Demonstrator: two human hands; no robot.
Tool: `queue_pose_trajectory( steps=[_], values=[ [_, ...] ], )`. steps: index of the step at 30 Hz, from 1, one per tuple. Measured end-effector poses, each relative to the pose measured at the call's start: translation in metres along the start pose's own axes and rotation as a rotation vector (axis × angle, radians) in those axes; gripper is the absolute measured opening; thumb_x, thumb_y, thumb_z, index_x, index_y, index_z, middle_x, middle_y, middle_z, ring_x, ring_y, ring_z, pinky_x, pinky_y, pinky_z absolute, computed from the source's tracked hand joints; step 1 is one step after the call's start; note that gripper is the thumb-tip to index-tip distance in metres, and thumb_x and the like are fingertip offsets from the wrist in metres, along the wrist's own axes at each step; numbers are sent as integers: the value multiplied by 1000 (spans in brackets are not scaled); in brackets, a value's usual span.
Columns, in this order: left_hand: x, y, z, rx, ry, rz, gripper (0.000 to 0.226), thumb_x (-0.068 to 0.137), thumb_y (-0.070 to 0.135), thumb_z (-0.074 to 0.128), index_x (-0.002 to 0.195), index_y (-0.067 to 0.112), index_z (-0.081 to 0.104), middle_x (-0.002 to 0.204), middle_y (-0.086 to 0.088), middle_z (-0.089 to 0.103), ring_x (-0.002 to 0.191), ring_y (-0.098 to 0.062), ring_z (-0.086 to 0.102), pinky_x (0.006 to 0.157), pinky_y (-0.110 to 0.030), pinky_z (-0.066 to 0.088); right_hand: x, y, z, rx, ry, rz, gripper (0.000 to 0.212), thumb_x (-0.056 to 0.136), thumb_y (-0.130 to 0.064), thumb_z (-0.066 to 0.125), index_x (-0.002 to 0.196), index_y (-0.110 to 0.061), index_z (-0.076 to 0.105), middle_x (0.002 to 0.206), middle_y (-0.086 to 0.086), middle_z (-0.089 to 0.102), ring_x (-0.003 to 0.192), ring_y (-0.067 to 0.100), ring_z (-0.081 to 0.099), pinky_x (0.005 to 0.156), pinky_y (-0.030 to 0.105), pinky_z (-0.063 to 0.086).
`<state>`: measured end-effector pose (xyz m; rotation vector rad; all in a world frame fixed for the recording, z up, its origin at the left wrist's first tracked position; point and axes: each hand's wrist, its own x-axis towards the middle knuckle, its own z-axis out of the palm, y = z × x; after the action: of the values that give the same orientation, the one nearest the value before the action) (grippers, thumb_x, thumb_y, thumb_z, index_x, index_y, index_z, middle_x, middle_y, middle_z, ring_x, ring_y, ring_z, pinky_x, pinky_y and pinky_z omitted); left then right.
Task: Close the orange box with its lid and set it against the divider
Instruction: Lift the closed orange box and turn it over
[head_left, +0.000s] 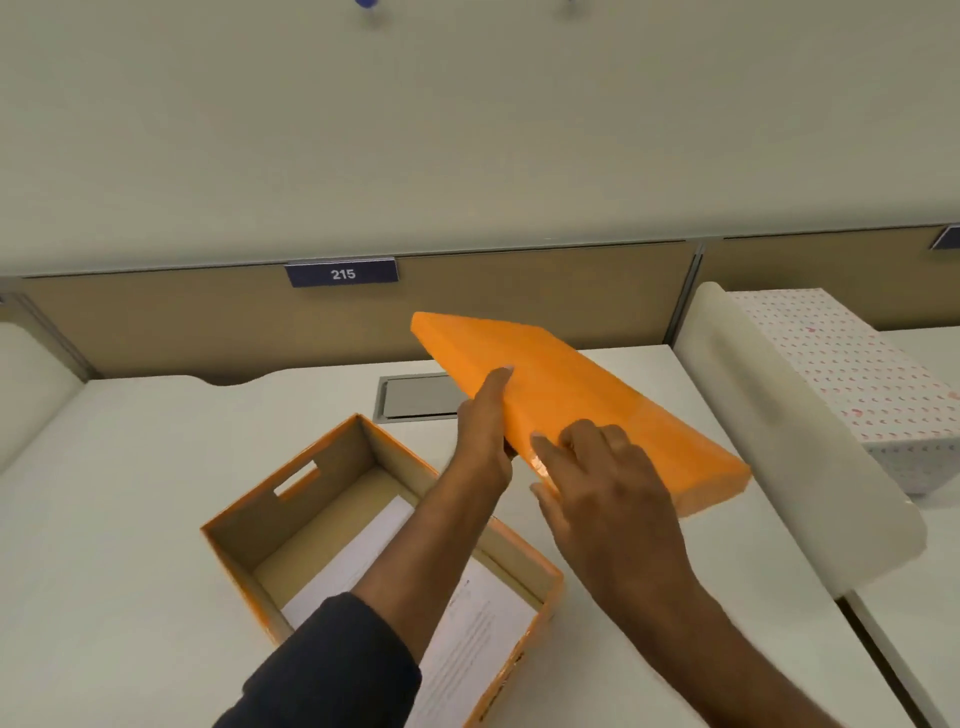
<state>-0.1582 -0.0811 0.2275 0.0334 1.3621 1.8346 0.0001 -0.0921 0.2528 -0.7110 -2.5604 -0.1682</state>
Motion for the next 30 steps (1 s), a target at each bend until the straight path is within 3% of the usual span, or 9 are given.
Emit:
queue_pose_trajectory(
  steps=[3,6,10,14,20,22,25,27,30],
  values=[
    [-12,8,-44,-31,17,14,48,85,29,73,128,12,59,118,-16,72,108,-38,67,98,-58,53,-4,-13,3,245,30,-29,34,87,-40,68,111,-17,74,105,5,72,93,27,67,75,42,57],
    [-32,13,-86,-27,14,57,39,84,29,74,120,23,60,112,-10,75,103,-35,71,84,-53,59,12,-2,8,356,28,120,43,93,-46,58,128,-22,64,133,7,62,121,30,56,97,51,47],
    [-63,12,-135,-28,37,136,34,85,26,73,116,23,60,114,-14,74,99,-36,73,79,-51,61,47,22,29,482,-198,406,63,93,-57,50,147,-27,42,156,6,40,142,28,35,112,51,31],
    [-87,8,-177,-26,73,171,54,73,30,72,123,12,61,115,-21,72,101,-41,72,88,-56,59,63,5,54,735,-343,573,58,93,-55,54,143,-27,49,146,8,53,129,29,51,103,48,40],
    [-103,2,-226,100,182,347,59,82,42,65,136,22,54,125,-7,70,108,-27,71,92,-49,59,58,-41,74,795,-322,496,42,91,-46,63,130,-31,63,125,4,67,102,21,59,94,49,51],
    [-105,-5,-242,267,237,427,69,90,51,57,152,32,32,146,3,55,127,-17,59,106,-39,50,59,-54,80,828,-307,484,41,90,-43,66,129,-31,63,119,1,67,100,23,62,93,51,52],
    [-106,-22,-266,581,311,391,81,96,62,39,158,38,-6,170,9,4,155,-13,7,125,-41,-2,58,-75,88,803,-280,442,41,85,-44,67,124,-32,66,111,-5,66,94,19,62,87,44,51],
    [-106,-34,-279,612,311,348,84,92,67,36,157,38,-9,169,13,-8,155,-9,-4,126,-49,-2,57,-87,97,765,-289,413,41,82,-44,67,121,-31,69,111,-6,68,90,17,62,87,43,51],
    [-109,-46,-290,620,319,350,86,89,70,36,158,37,-4,167,17,-13,150,0,-6,127,-45,10,52,-96,115,707,-299,391,37,85,-35,71,121,-26,70,122,4,69,90,17,61,89,43,51]
  ],
)
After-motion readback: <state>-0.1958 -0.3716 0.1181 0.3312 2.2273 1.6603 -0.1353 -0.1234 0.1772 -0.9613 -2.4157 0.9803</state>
